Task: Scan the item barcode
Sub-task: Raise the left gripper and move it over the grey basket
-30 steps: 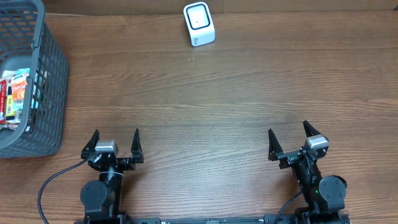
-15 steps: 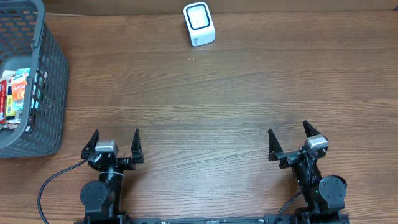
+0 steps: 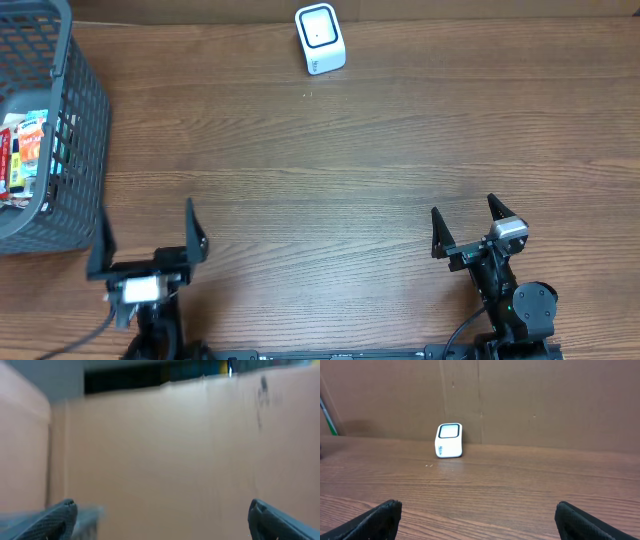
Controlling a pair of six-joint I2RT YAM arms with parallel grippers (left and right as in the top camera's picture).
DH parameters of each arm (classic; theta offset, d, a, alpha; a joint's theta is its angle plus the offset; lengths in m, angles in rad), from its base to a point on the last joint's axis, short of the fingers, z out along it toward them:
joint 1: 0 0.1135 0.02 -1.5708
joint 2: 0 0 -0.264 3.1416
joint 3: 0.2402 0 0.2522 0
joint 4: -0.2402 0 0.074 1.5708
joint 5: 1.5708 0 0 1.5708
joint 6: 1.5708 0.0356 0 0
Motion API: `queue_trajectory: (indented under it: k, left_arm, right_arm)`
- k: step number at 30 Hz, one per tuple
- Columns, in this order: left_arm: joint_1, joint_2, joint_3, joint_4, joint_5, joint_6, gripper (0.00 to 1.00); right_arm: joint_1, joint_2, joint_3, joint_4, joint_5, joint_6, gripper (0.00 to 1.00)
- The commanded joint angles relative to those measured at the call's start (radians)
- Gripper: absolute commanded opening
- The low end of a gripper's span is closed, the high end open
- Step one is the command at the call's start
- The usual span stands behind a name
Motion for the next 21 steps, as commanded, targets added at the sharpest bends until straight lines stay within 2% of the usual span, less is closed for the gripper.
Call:
queue_trajectory:
  k: [1, 9, 21]
  left_arm:
    - [-0.008, -0.008, 0.096, 0.019, -0.017, 0.099, 1.00]
    - [-0.008, 0.094, 0.430, 0.020, -0.005, 0.269, 1.00]
    - [-0.008, 0.495, 1.001, 0.027, -0.008, 0.291, 1.00]
  right_arm:
    - [-0.001, -0.009, -0.011, 0.005, 0.010, 0.003, 1.00]
    - [-0.001, -0.009, -0.011, 0.005, 0.010, 0.003, 1.00]
    - [-0.001, -0.009, -0.011, 0.005, 0.010, 0.003, 1.00]
